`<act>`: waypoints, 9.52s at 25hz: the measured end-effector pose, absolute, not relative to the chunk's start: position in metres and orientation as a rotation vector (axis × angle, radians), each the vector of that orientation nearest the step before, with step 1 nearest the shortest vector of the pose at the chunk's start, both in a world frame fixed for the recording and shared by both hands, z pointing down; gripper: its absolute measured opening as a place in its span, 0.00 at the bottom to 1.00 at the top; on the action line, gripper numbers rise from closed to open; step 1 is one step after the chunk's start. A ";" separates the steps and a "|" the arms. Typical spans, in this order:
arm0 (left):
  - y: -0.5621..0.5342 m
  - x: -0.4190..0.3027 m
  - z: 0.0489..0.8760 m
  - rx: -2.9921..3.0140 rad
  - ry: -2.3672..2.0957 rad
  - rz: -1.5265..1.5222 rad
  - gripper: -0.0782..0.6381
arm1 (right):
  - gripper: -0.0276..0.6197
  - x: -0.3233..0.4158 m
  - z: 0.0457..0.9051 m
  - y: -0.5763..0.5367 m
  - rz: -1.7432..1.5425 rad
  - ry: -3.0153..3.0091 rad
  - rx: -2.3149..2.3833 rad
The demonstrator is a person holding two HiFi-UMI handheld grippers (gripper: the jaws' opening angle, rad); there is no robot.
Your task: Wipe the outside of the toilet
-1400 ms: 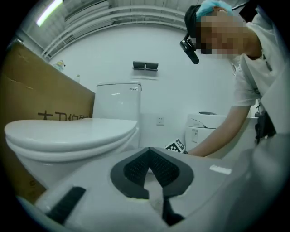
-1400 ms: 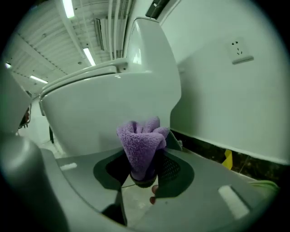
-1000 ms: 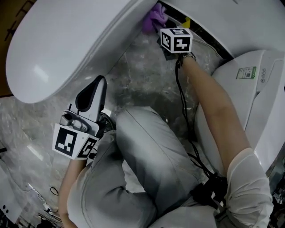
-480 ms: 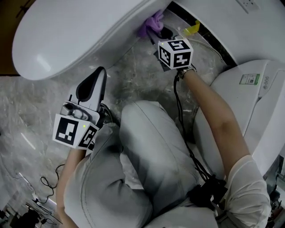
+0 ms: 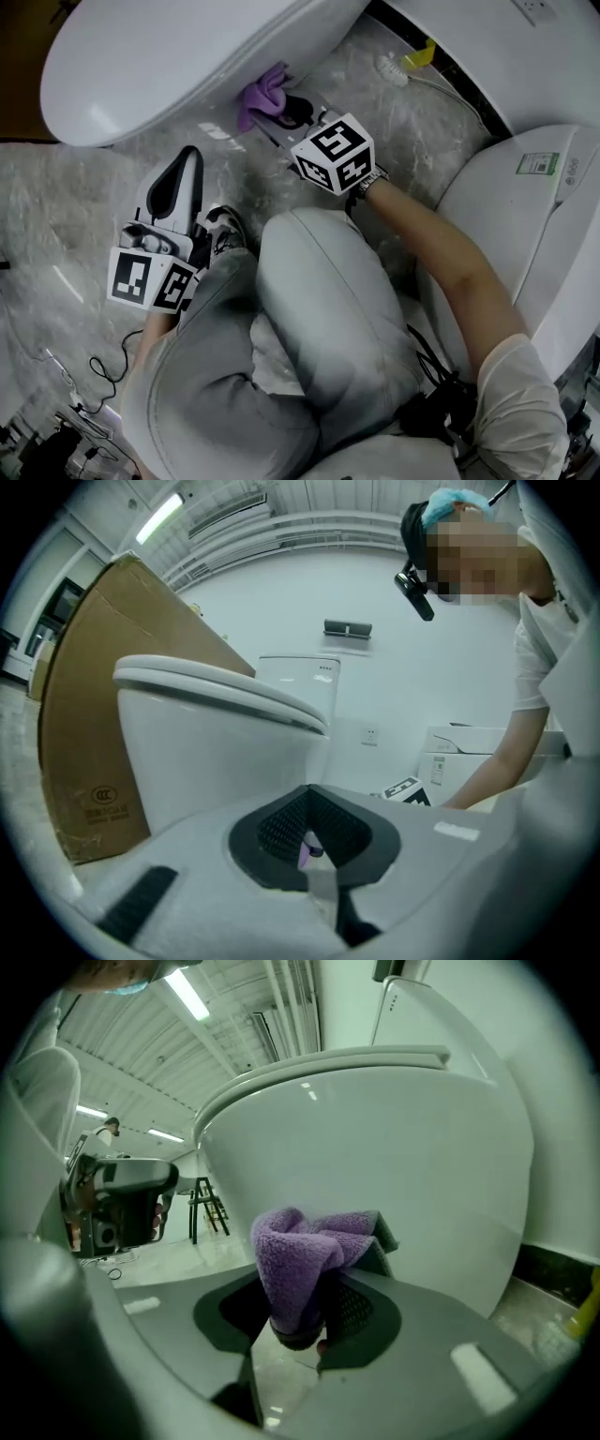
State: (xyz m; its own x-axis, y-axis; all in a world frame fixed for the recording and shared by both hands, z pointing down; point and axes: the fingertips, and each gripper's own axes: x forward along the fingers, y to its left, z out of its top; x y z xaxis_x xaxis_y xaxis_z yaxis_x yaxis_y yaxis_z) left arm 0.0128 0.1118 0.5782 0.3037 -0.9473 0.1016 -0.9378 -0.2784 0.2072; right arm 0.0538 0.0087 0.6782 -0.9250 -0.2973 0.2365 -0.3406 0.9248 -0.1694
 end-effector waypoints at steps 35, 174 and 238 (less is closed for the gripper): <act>0.086 0.002 0.606 2.377 -1.566 -0.076 0.12 | 0.26 0.204 0.811 -0.231 0.357 -2.303 1.215; 0.150 -0.290 0.614 2.723 -1.106 -0.200 0.12 | 0.25 -0.104 0.677 0.097 0.538 -2.299 0.898; 0.173 -0.223 0.646 2.627 -1.377 0.088 0.12 | 0.25 -0.108 0.745 0.082 0.647 -2.323 1.317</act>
